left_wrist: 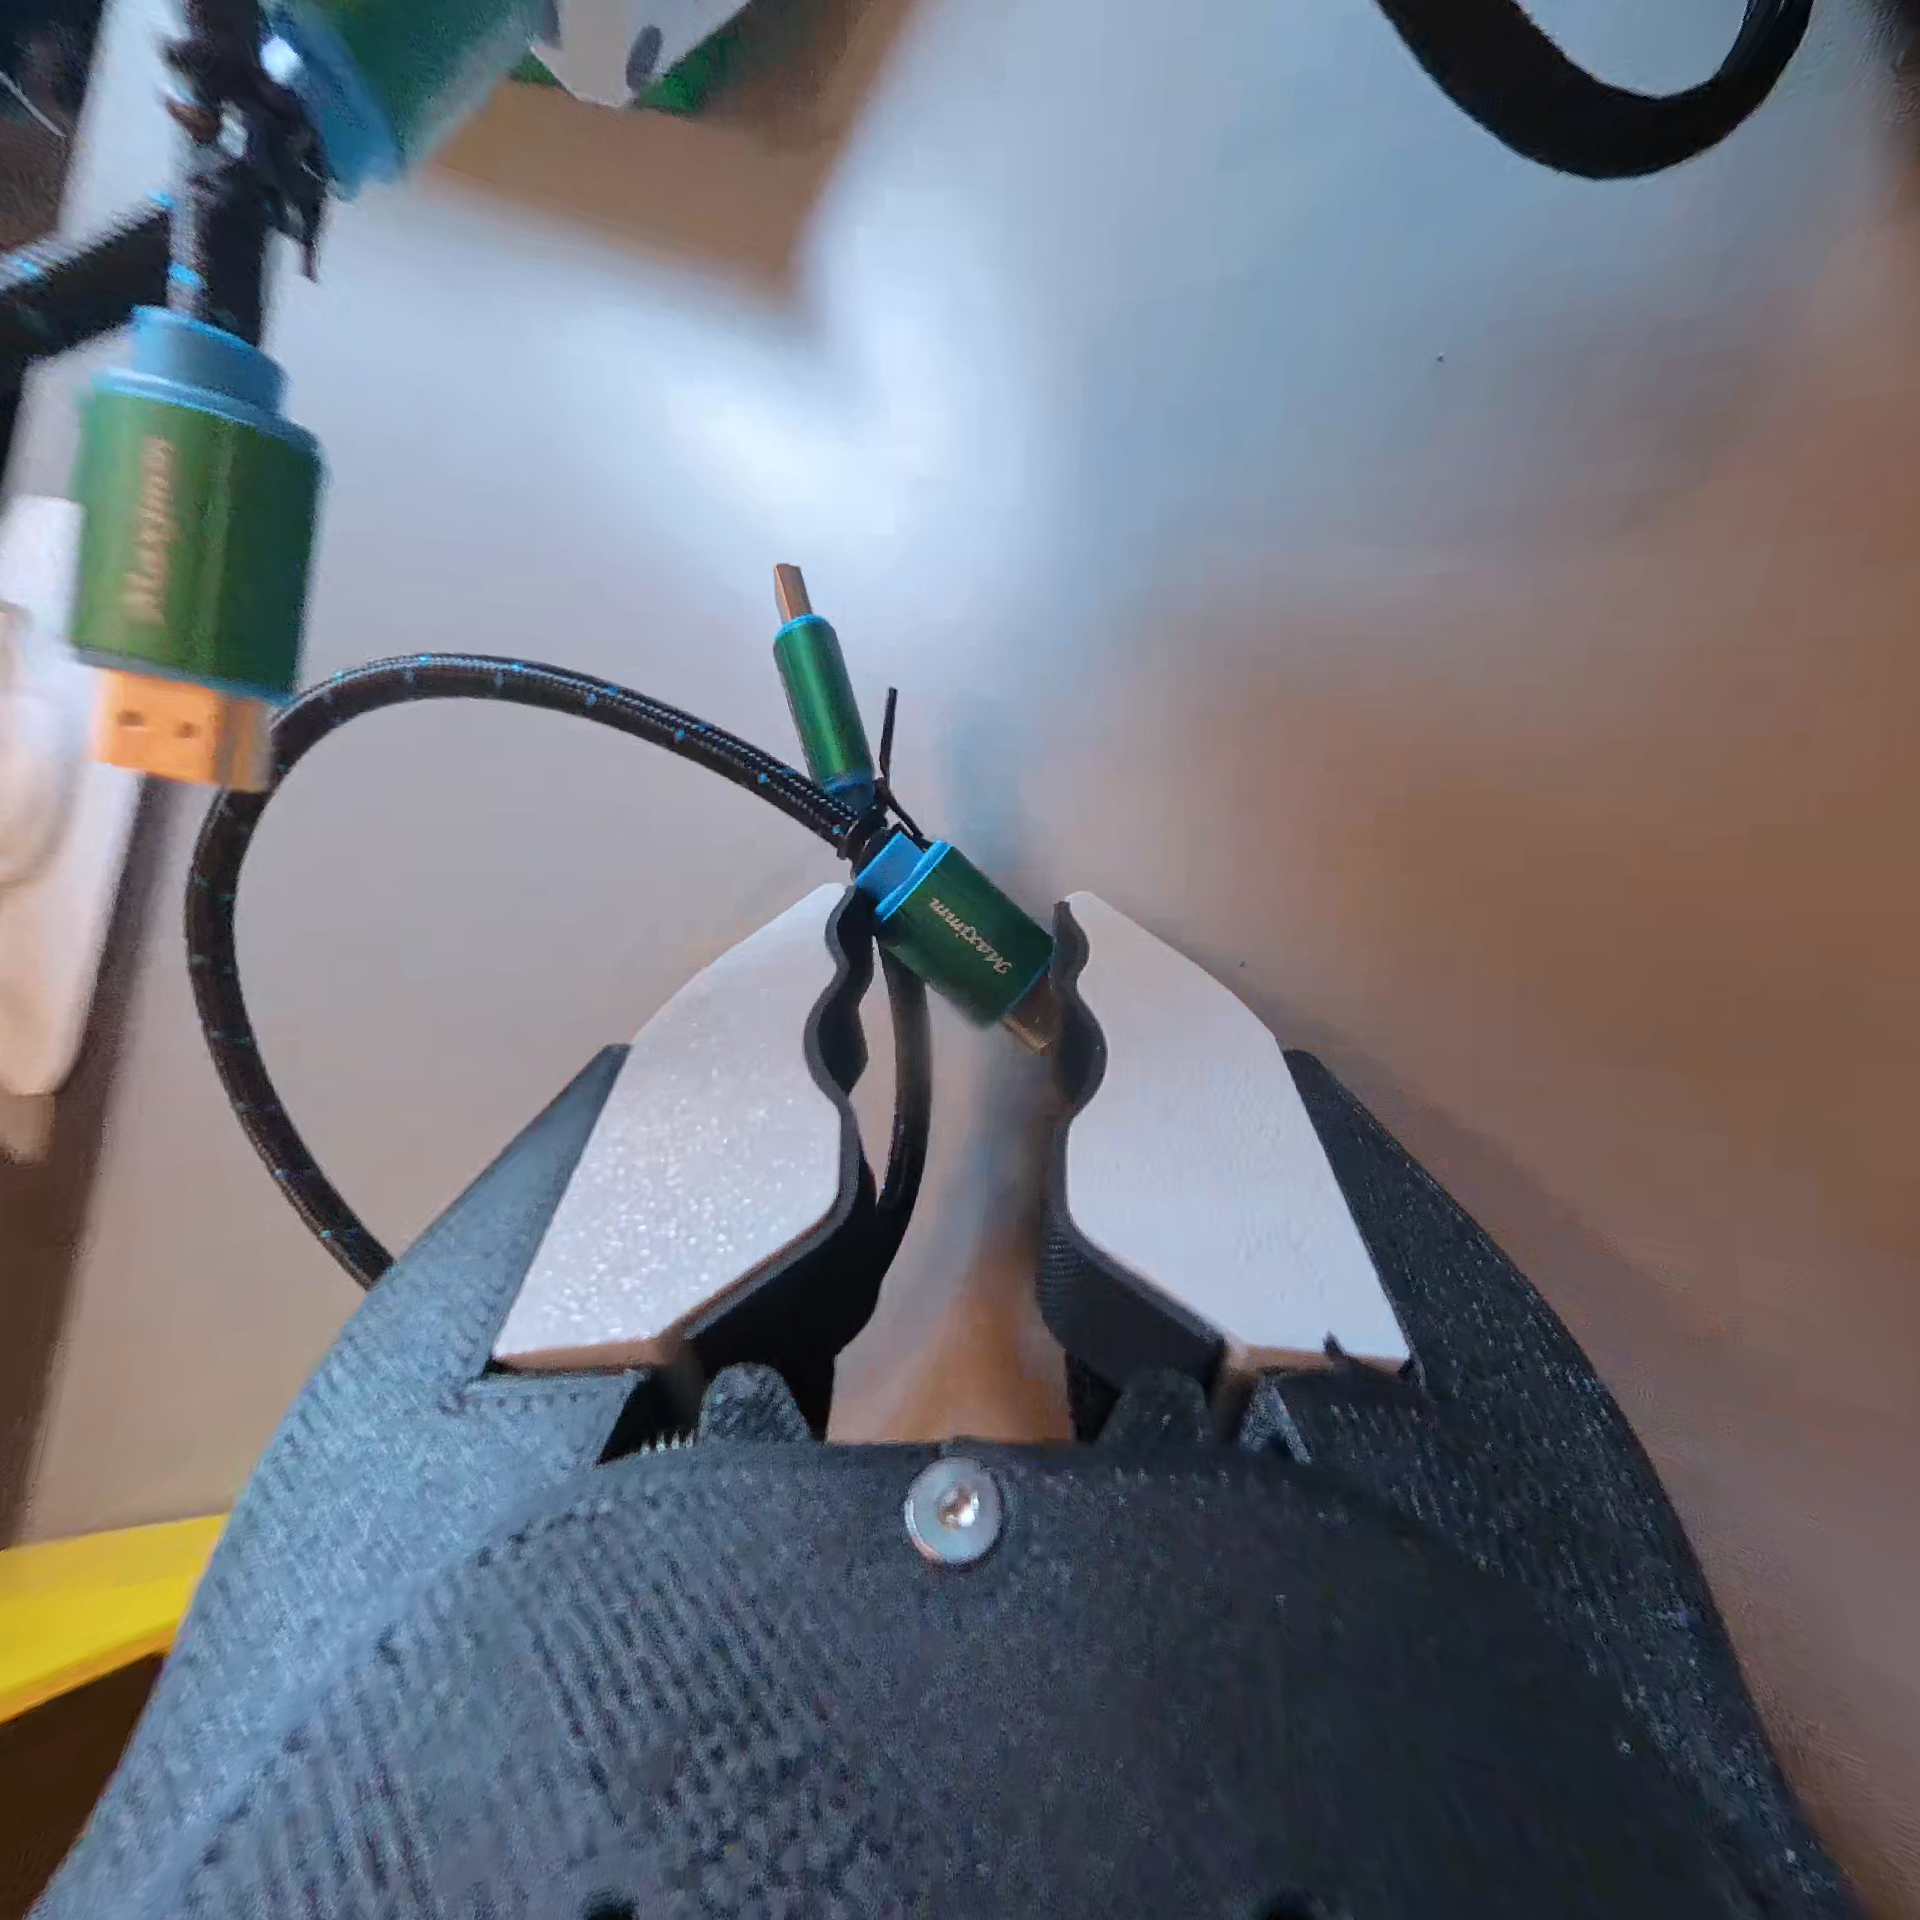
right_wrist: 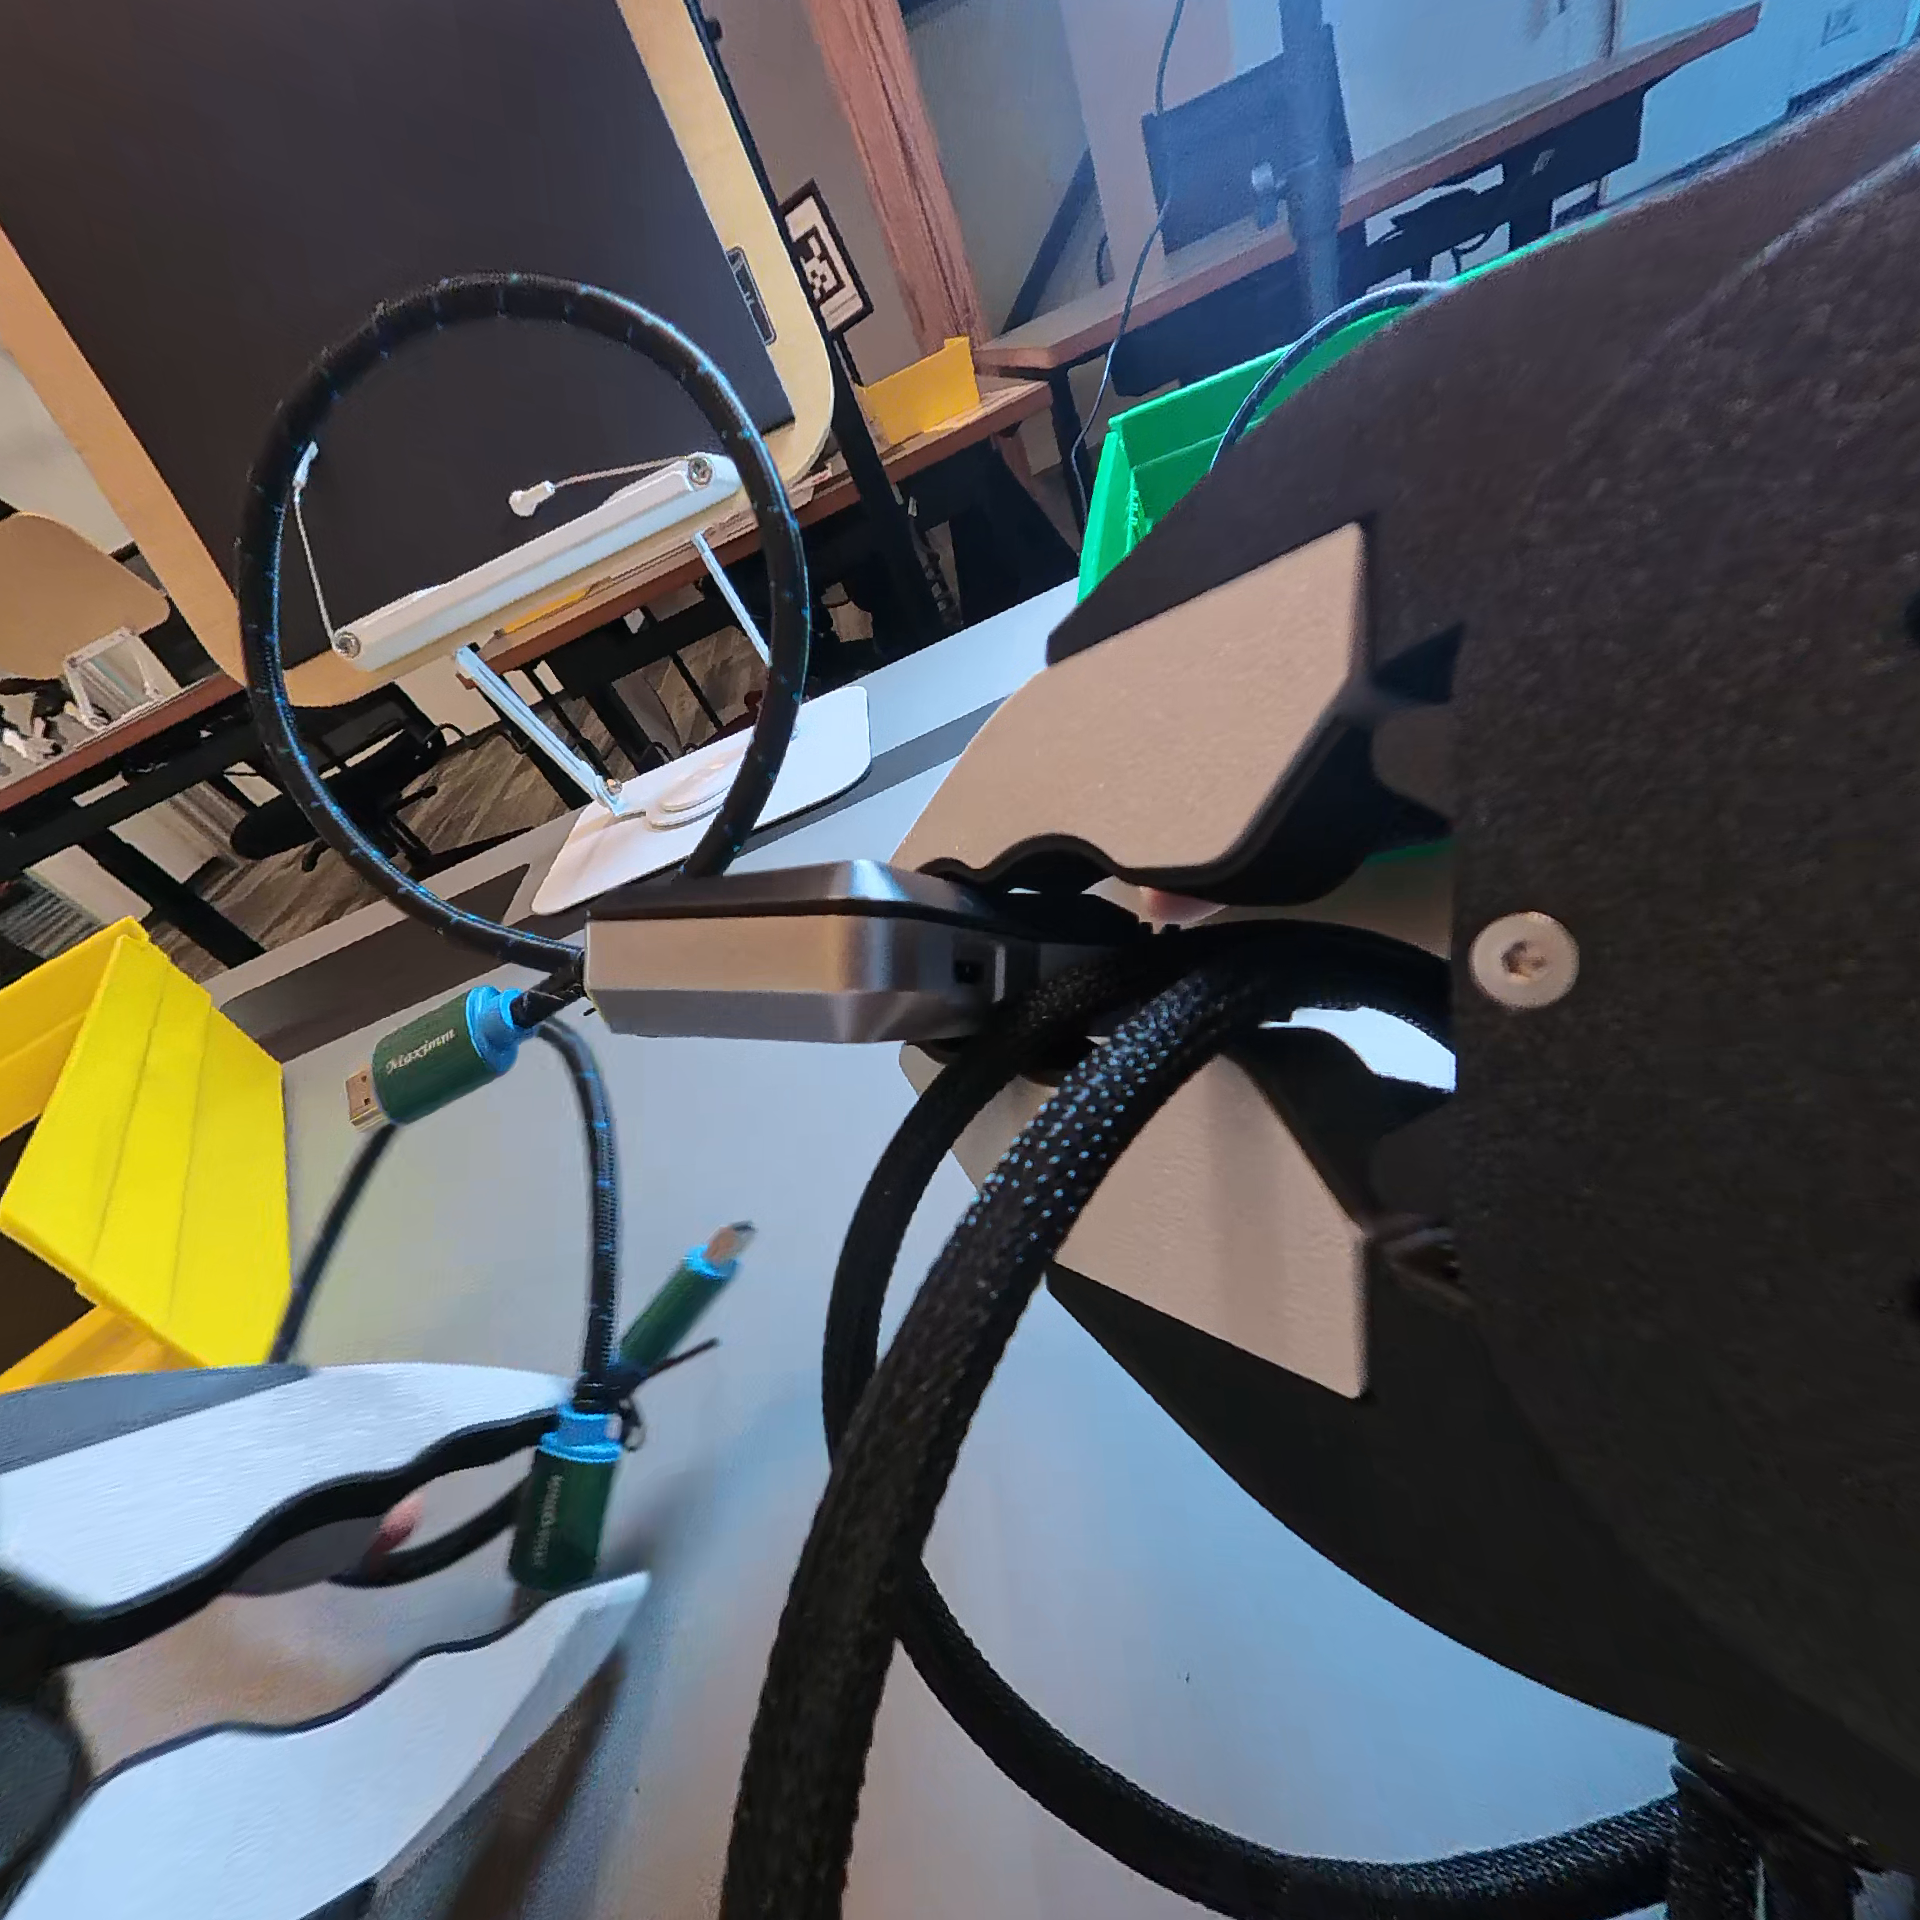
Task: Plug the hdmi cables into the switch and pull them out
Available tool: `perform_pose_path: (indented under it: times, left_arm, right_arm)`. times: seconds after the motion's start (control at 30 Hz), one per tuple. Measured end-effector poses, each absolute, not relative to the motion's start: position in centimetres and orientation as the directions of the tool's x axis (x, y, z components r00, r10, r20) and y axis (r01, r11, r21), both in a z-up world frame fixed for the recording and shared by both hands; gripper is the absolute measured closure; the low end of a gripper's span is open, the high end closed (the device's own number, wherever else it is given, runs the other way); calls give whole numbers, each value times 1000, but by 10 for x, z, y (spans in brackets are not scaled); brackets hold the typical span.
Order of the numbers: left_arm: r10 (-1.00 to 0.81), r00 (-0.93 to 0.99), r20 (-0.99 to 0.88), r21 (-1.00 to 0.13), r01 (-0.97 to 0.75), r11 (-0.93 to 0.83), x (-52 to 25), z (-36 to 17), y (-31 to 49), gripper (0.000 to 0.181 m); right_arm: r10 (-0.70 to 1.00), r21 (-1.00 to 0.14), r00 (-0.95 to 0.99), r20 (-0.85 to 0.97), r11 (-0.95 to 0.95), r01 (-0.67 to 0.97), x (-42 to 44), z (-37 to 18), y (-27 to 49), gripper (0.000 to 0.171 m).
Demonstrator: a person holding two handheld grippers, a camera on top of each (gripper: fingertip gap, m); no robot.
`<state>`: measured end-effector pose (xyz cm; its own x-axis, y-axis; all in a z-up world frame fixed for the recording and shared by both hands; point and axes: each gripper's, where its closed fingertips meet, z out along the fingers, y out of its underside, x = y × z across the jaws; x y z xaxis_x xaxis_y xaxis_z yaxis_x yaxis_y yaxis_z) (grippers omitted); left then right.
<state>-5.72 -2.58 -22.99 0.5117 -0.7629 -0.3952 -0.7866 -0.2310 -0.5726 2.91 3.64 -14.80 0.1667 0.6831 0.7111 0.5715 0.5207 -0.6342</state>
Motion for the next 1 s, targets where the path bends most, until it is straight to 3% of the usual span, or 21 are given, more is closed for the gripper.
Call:
perform_pose_path:
  times: [0.03, 0.23, 0.43, 0.57, 0.7, 1.0]
  left_arm:
    - [-743, 501, -445, -558, -803, -207, -61, -223, -25, 147]
    - [-606, 414, -679, -423, -896, -139, -83, -190, -32, 147]
    - [-531, 376, -760, -362, -922, -135, -95, -172, -46, 147]
    - [-485, 281, -828, -297, -954, -46, -93, -152, -46, 147]
    - [-559, 178, -810, -245, -968, 46, -69, -158, -51, 147]
    - [-583, 80, -809, -155, -985, 79, -67, -169, -65, 147]
  right_arm:
    - [678, -629, 167, 716, 523, 576, 30, -148, 38, 148]
    - [667, -636, 190, 721, 527, 563, 28, -147, 40, 148]
    - [568, -591, 307, 764, 423, 687, 41, -148, 69, 148]
    - [559, -511, 124, 820, 618, 597, 21, -156, 42, 148]
    - [506, -451, 32, 862, 736, 505, -2, -152, 8, 148]
    - [392, -315, -54, 918, 807, 500, -8, -157, -5, 148]
